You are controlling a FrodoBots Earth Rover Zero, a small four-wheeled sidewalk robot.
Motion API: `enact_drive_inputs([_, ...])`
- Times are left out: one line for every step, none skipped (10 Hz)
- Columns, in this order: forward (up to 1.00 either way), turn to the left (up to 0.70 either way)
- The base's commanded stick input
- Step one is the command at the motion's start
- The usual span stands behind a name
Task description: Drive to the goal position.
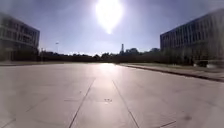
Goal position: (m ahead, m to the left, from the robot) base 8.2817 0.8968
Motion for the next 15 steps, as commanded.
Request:
enact_drive_inputs([1.0, 0.0])
enact_drive_inputs([1.0, 0.0])
enact_drive_inputs([1.0, 0.0])
enact_drive_inputs([1.0, 0.0])
enact_drive_inputs([1.0, 0.0])
enact_drive_inputs([1.0, 0.0])
enact_drive_inputs([1.0, 0.0])
enact_drive_inputs([1.0, 0.0])
enact_drive_inputs([1.0, 0.0])
enact_drive_inputs([1.0, 0.0])
enact_drive_inputs([1.0, 0.0])
enact_drive_inputs([1.0, 0.0])
enact_drive_inputs([1.0, 0.0])
enact_drive_inputs([1.0, 0.0])
enact_drive_inputs([1.0, 0.0])
